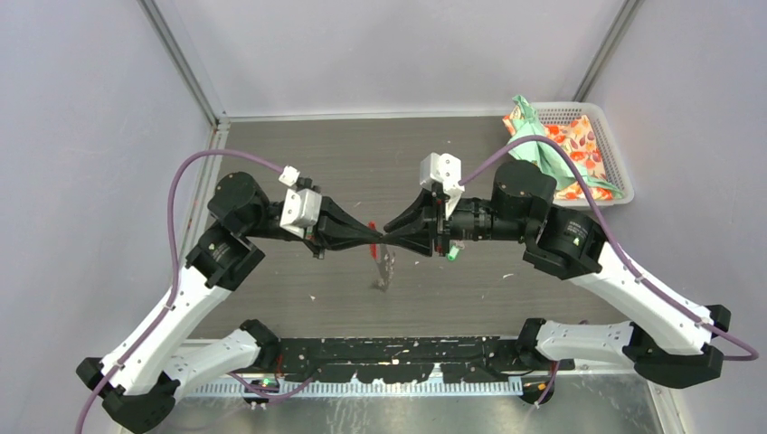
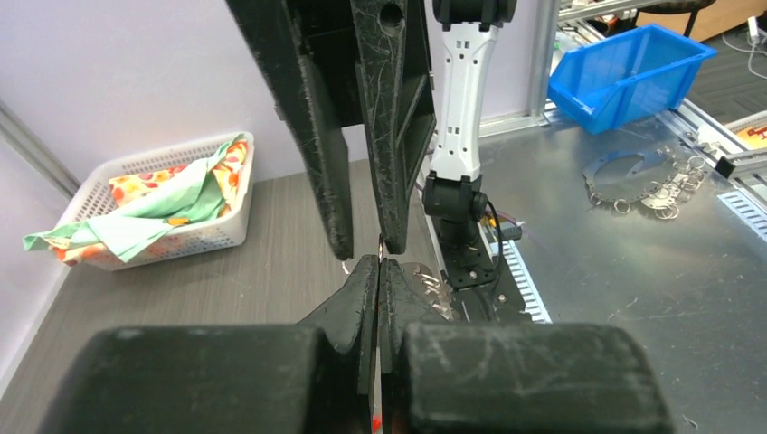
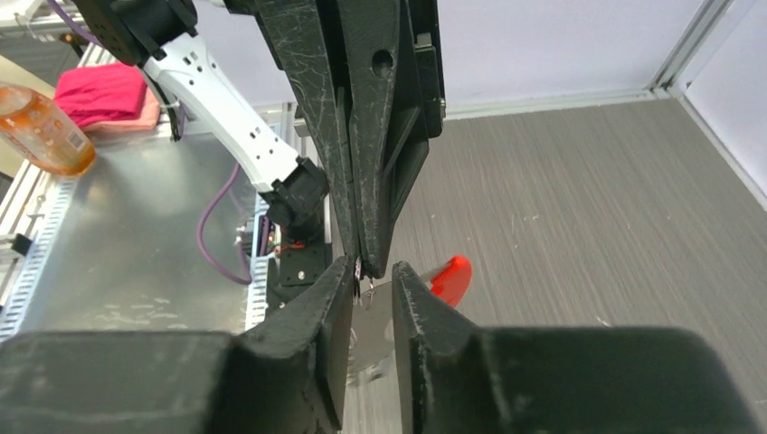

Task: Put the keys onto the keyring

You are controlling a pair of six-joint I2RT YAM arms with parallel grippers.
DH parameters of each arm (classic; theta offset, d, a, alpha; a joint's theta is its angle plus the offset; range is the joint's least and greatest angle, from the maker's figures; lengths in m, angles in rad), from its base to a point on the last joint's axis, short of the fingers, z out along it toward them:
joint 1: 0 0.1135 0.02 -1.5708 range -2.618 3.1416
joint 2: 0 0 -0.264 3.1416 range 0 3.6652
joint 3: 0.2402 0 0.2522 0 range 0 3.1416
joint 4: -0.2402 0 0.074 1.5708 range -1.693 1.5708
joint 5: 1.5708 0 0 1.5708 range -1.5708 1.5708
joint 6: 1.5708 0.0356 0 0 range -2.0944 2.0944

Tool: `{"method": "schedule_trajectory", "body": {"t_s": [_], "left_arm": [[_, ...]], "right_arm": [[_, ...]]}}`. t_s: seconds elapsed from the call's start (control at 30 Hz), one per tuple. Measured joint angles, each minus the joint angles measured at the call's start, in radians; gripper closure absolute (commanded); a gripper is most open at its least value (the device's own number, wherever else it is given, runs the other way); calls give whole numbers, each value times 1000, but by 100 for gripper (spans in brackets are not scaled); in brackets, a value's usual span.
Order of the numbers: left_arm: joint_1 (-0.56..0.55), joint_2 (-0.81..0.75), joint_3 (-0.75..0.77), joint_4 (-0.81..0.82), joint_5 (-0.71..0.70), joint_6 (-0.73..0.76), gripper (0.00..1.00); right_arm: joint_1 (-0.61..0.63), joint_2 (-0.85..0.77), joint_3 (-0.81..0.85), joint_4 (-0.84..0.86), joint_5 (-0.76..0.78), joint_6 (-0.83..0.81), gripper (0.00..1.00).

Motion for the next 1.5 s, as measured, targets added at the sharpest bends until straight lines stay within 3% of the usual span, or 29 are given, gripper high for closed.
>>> {"method": "schedule_trajectory", "body": {"t_s": [0.1, 0.37, 0.57, 0.73, 1.03, 1.5], "left_arm": [[0, 0, 1, -22, 7, 18, 100], [0, 0, 2, -42, 14, 29, 100], [4, 2, 2, -56, 13, 29, 98], [7, 5, 2, -59, 9, 21, 66], [3, -14, 3, -80, -21, 9, 66], [103, -85, 3, -172, -127, -52, 67]], "right_arm": [[0, 21, 41, -76, 1, -13, 69], [-2, 52, 112, -225, -3, -43, 99], [-2, 64, 116, -230, -5, -30, 99], [-2, 26, 14, -98, -2, 19, 99], [-2, -3, -158, 122, 47, 89, 99], [-2, -96, -223, 280, 71, 129, 99]]}}
